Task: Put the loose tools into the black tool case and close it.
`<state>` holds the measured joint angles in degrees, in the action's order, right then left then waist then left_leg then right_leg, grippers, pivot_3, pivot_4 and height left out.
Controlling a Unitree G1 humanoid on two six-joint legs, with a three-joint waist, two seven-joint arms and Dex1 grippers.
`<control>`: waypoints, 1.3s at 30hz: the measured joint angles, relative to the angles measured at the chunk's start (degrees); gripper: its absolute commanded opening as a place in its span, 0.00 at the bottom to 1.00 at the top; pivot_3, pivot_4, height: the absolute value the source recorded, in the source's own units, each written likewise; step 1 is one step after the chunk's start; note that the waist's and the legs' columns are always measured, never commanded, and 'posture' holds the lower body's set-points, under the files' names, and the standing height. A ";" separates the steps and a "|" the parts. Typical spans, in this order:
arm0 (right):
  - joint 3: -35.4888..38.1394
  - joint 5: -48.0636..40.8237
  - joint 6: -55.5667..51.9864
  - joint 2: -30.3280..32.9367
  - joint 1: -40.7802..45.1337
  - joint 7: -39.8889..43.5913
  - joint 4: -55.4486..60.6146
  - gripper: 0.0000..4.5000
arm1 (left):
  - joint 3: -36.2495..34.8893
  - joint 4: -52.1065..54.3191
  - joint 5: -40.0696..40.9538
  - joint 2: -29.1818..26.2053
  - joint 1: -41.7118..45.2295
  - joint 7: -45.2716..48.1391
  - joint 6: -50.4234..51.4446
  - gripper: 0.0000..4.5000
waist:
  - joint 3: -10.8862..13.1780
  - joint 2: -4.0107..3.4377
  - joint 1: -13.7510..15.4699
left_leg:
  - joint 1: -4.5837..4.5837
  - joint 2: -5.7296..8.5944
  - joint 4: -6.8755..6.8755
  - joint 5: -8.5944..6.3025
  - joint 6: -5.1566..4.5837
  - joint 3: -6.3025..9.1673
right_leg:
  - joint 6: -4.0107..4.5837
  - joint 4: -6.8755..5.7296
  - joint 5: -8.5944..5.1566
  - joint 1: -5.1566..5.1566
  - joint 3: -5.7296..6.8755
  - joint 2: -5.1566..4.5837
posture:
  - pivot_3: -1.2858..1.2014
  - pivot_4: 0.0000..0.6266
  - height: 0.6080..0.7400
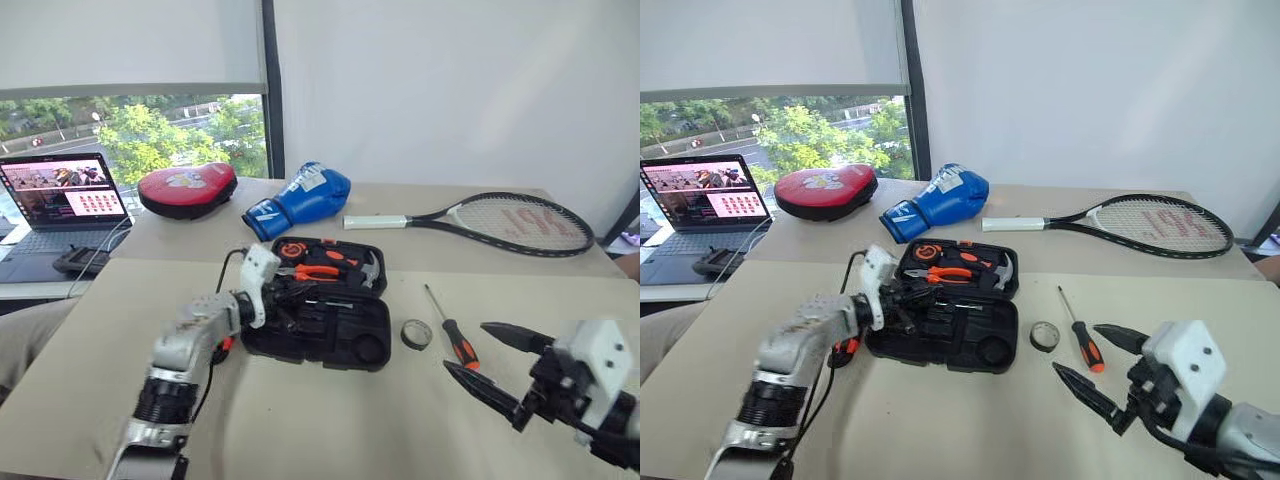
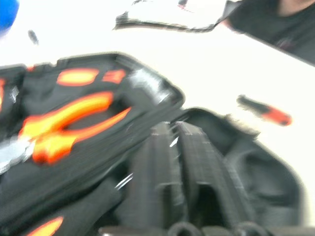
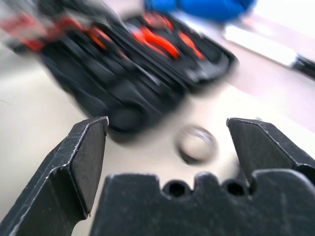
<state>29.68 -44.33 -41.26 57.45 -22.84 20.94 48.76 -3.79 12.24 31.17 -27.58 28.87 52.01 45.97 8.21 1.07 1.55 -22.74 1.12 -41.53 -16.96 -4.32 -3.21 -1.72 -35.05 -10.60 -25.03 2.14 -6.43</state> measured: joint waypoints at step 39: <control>-53.30 24.37 -4.77 -13.97 68.83 29.29 -39.93 0.20 | -17.21 10.99 20.42 -19.66 -27.15 12.19 -2.86 1.00 | 0.70 0.03 -1.61 | 0.26 -0.05 0.59 0.17 0.11 -0.03 | 0.23 0.01 0.01 -0.09 0.04 0.69 | 0.52 0.24 1.00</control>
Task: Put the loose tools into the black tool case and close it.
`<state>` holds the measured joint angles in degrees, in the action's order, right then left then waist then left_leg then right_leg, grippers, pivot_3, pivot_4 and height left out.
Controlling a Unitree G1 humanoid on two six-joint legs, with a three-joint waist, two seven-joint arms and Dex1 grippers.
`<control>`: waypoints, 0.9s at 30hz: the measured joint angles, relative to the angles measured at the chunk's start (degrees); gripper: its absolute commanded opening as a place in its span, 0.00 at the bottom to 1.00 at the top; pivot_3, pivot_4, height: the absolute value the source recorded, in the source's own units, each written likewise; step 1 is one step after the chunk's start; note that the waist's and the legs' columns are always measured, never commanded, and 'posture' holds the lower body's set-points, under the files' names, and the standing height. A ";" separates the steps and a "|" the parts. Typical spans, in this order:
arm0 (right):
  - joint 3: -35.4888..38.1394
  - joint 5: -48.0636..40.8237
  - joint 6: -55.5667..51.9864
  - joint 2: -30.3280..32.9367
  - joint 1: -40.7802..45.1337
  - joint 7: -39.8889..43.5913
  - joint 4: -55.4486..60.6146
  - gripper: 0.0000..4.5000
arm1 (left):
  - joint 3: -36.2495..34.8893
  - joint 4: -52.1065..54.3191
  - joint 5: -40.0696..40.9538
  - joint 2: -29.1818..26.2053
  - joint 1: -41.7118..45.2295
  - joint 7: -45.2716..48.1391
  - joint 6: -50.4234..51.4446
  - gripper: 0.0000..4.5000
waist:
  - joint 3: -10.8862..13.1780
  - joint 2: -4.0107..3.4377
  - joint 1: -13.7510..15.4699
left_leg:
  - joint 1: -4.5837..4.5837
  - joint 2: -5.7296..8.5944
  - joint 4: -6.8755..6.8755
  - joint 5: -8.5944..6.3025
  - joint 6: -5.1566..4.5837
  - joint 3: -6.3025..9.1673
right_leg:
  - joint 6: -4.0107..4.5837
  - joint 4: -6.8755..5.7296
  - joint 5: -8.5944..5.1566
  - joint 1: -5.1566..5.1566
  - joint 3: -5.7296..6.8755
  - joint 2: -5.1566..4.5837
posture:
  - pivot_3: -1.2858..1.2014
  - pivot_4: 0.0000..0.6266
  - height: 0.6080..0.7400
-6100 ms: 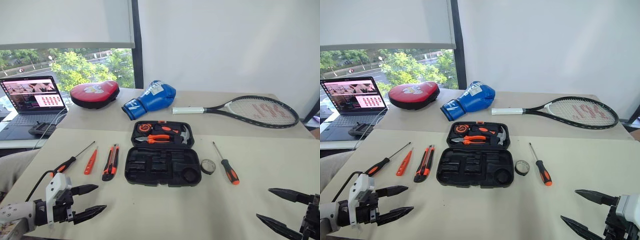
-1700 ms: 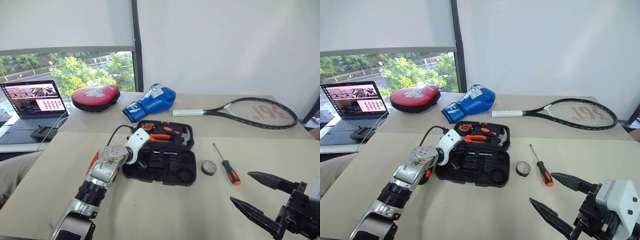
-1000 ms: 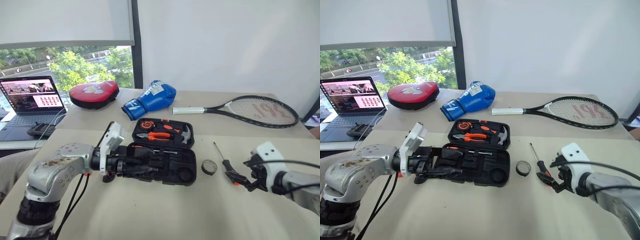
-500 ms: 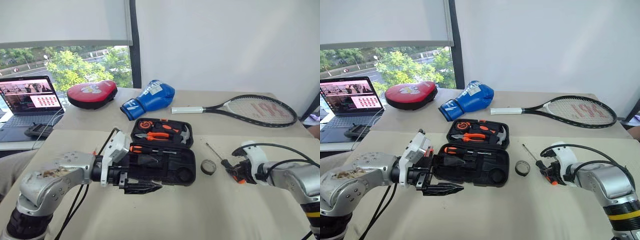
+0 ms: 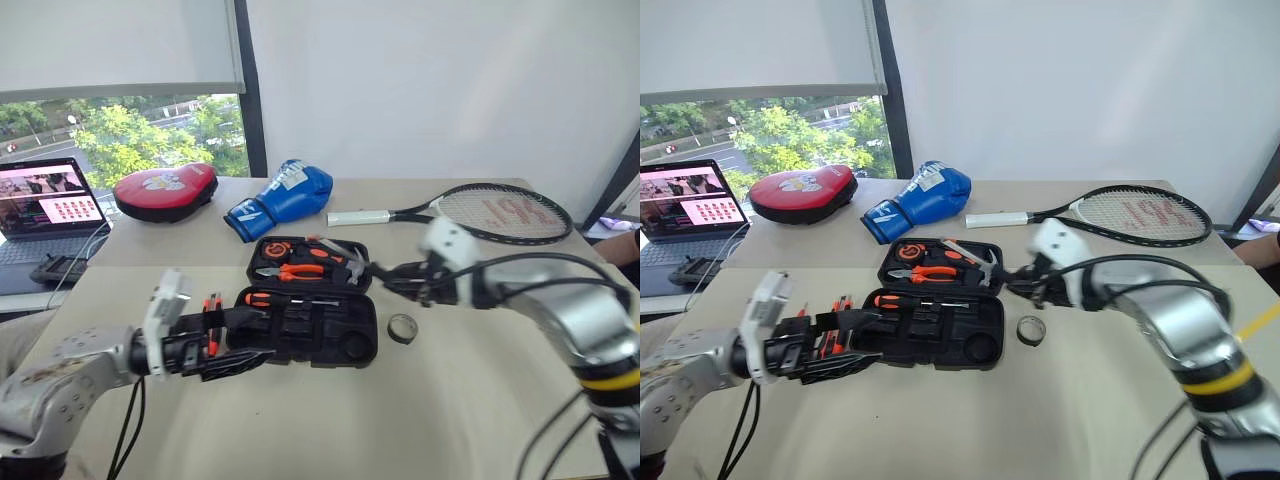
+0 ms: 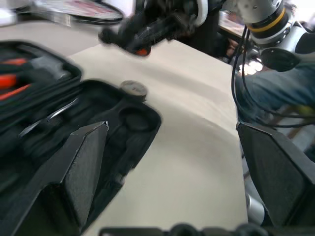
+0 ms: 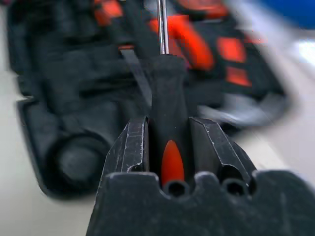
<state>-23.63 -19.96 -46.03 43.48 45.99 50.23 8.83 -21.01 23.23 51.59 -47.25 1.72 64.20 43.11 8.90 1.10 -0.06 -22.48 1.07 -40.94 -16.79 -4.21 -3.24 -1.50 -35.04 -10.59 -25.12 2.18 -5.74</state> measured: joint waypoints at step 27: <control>-9.79 19.83 14.76 -9.70 7.58 17.85 -21.69 0.20 | -5.24 5.33 2.50 -0.60 -7.57 -4.95 -1.39 1.00 | 0.10 -0.16 -0.05 | -0.27 0.22 0.08 0.05 0.19 -0.02 | -0.02 0.07 0.02 -0.25 0.18 -0.36 | 0.52 0.24 1.00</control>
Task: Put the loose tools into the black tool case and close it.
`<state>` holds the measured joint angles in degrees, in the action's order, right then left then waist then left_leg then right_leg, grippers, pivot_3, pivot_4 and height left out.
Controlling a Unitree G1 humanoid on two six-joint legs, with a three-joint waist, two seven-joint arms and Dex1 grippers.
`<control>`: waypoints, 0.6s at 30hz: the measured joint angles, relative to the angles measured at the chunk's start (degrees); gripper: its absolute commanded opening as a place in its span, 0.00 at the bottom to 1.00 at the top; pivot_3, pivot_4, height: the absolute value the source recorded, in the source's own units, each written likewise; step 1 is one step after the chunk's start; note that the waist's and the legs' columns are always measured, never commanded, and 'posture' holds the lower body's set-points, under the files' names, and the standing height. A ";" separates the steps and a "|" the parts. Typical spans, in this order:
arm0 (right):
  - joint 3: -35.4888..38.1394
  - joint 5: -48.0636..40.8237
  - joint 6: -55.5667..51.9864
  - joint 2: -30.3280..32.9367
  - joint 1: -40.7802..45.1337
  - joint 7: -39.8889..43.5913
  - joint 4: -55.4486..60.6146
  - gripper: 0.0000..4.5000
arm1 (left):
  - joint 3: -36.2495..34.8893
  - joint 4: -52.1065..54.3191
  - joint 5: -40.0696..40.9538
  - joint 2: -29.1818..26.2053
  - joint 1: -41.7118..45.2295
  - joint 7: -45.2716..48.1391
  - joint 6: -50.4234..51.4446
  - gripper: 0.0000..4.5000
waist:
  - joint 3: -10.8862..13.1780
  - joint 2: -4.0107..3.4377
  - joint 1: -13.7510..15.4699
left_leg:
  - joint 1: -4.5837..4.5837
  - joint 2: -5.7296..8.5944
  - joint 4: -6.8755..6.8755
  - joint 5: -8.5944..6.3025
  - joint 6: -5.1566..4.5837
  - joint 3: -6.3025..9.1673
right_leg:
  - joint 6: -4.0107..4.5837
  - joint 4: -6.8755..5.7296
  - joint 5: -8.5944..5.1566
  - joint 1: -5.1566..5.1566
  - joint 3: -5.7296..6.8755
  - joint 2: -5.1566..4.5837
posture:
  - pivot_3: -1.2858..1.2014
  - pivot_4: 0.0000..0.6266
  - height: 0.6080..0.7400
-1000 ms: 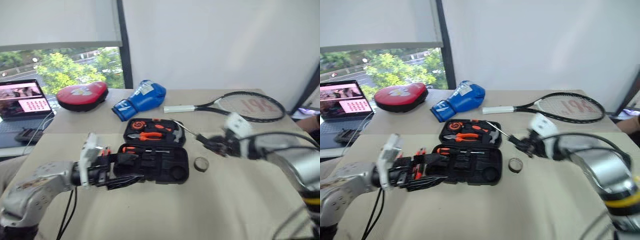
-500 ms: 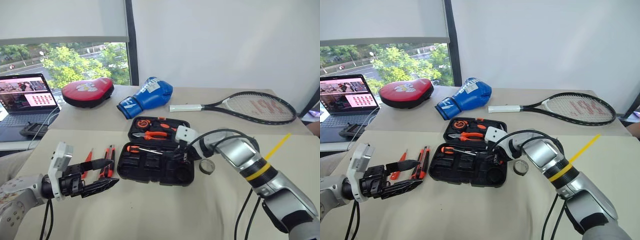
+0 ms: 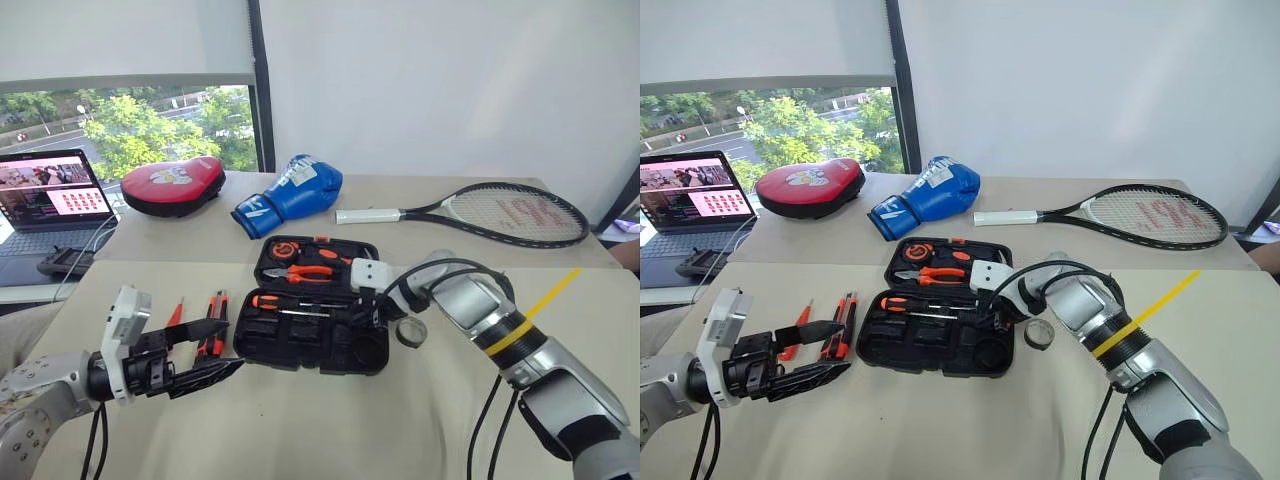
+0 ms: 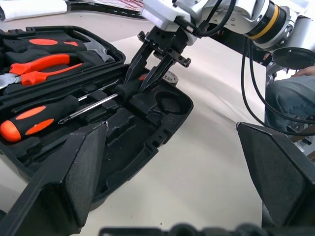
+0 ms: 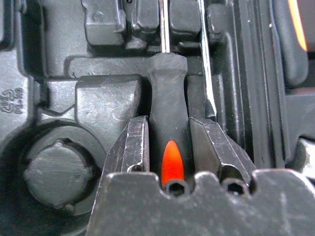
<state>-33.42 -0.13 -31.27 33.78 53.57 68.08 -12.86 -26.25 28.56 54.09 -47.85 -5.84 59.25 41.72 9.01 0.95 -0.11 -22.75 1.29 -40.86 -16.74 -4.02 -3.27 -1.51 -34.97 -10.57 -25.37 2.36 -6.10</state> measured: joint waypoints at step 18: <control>17.37 -8.96 3.02 -4.20 -4.15 1.14 3.52 0.33 | -0.57 0.99 -0.01 1.05 -2.04 -2.03 -0.74 1.00 | 0.04 -0.06 -0.69 | 0.09 -0.07 0.12 0.03 0.12 0.02 | 0.02 -0.06 0.01 0.00 -0.04 -0.13 | 0.52 0.24 1.00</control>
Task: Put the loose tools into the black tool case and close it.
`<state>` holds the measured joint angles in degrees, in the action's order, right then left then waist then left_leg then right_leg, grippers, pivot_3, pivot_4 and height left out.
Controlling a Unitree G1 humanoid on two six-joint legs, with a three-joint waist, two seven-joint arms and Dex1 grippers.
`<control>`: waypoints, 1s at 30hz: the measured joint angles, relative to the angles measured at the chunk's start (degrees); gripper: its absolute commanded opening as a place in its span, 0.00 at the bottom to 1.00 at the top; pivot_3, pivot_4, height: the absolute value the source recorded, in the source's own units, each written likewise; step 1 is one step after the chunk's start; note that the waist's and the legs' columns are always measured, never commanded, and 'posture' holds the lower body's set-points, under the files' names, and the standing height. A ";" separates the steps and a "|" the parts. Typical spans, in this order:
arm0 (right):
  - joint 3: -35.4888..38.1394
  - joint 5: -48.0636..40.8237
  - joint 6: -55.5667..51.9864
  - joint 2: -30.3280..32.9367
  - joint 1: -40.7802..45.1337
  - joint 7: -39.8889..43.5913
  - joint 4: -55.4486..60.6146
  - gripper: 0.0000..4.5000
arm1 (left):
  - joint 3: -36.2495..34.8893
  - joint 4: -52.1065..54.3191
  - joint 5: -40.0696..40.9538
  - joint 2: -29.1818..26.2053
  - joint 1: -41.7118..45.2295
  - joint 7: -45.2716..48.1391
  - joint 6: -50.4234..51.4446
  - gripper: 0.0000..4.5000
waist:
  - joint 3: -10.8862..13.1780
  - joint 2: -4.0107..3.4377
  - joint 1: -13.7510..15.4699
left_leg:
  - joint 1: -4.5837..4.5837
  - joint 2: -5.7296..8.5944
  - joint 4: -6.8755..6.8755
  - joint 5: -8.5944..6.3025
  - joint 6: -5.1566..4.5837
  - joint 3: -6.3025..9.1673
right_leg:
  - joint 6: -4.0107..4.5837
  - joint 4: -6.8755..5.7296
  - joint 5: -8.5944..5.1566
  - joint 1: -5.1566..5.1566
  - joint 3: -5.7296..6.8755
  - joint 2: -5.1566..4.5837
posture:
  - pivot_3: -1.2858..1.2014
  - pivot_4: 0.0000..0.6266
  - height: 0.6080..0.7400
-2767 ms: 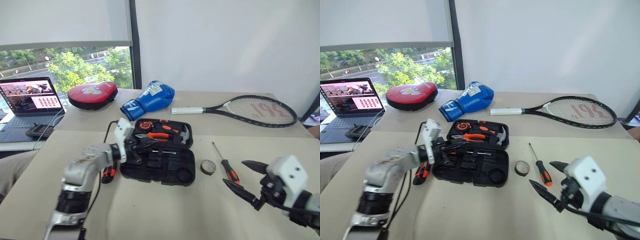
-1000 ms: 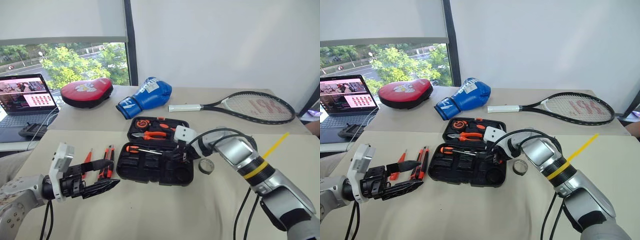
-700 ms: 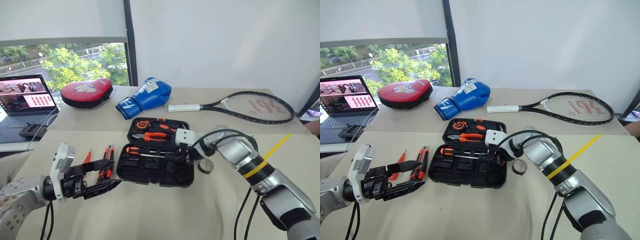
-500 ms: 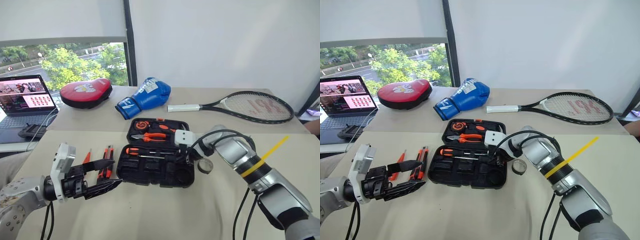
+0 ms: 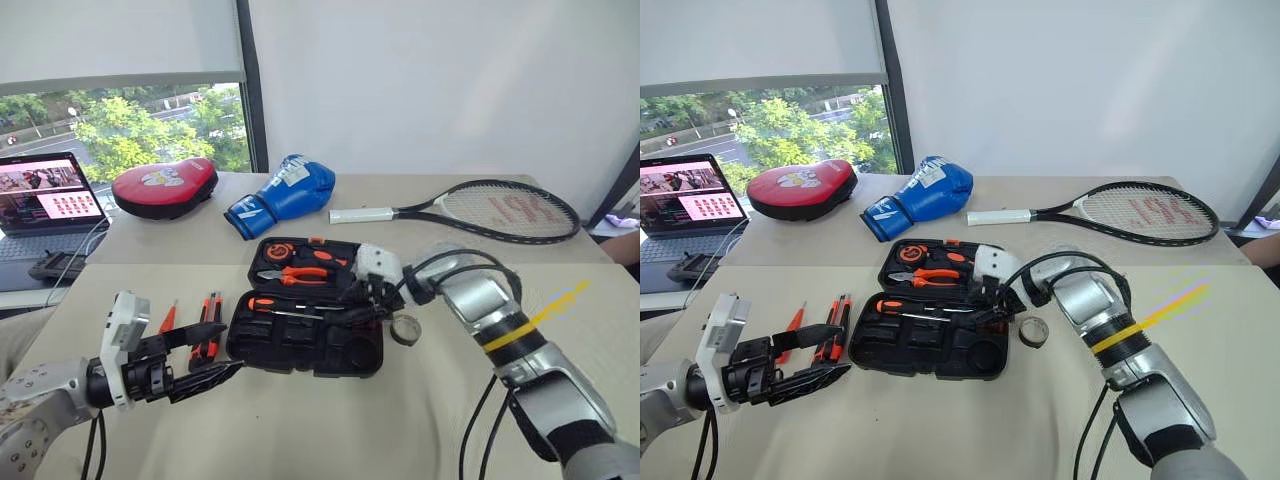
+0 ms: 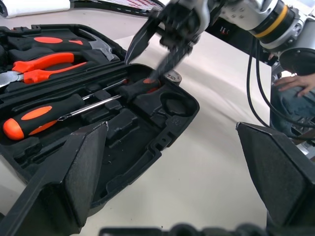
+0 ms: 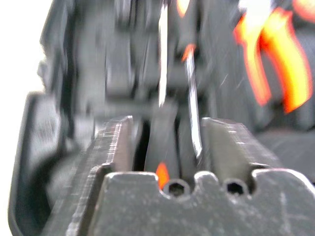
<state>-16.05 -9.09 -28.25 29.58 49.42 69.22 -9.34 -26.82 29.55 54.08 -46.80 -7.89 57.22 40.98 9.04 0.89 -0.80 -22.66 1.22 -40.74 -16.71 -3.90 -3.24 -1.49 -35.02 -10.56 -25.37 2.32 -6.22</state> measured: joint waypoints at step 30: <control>-4.93 13.50 13.33 -0.52 -21.92 -21.33 14.37 0.01 | -1.52 -4.85 -6.03 3.73 -2.18 -4.70 -5.99 1.00 | -0.24 0.37 0.50 | 1.38 -0.11 0.16 -0.46 0.07 0.05 | 0.29 0.03 -0.49 1.17 0.00 0.10 | 0.52 0.24 1.00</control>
<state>-20.98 4.41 -14.92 29.06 27.50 47.89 5.03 -28.34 24.70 48.05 -43.07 -10.07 52.52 34.99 8.80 1.26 -0.30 -21.28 1.11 -40.58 -17.16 -3.82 -3.20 -1.21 -35.00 -11.05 -24.20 2.32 -6.13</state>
